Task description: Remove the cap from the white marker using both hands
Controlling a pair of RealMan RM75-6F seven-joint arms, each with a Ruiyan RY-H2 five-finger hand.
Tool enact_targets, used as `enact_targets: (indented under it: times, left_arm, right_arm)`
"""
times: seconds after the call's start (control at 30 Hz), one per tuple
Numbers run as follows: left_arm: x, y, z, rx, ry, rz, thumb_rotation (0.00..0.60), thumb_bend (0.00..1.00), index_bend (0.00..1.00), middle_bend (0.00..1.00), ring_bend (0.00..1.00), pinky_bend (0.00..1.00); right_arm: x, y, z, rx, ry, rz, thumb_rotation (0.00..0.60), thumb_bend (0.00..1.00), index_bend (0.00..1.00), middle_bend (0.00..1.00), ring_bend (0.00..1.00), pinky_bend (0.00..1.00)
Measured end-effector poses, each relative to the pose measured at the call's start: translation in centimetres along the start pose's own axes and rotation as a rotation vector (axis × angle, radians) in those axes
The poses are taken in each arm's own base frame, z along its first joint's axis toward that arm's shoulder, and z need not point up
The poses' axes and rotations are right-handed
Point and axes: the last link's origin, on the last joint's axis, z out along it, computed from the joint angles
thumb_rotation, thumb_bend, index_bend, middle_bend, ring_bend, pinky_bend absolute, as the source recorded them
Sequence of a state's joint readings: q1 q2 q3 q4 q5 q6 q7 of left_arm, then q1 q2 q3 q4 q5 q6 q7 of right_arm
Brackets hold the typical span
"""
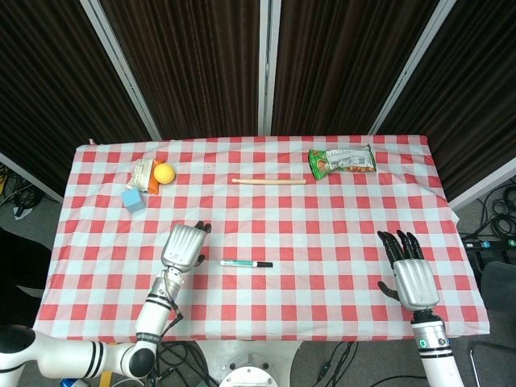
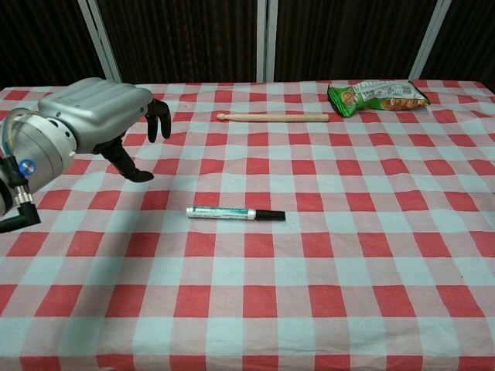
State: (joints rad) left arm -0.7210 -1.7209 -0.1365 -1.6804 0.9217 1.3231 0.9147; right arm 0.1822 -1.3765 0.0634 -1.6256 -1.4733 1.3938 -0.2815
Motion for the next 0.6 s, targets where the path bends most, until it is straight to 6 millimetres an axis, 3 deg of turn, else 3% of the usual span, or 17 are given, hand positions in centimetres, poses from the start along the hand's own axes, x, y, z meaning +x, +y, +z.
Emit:
enact_targets:
  times: [0.43, 0.6]
  left_arm:
    - [0.35, 0.52, 0.59, -0.019, 0.015, -0.005, 0.6, 0.17, 0.35, 0.39, 0.79, 0.77]
    - [0.68, 0.63, 0.72, -0.025, 0.057, -0.04, 0.6, 0.16, 0.32, 0.32, 0.52, 0.65]
  right_arm:
    - [-0.42, 0.52, 0.16, -0.022, 0.01, 0.024, 0.6, 0.02, 0.0, 0.12, 0.0, 0.0]
    - [-0.59, 0.43, 0.34, -0.013, -0.002, 0.013, 0.6, 0.02, 0.0, 0.11, 0.0, 0.0]
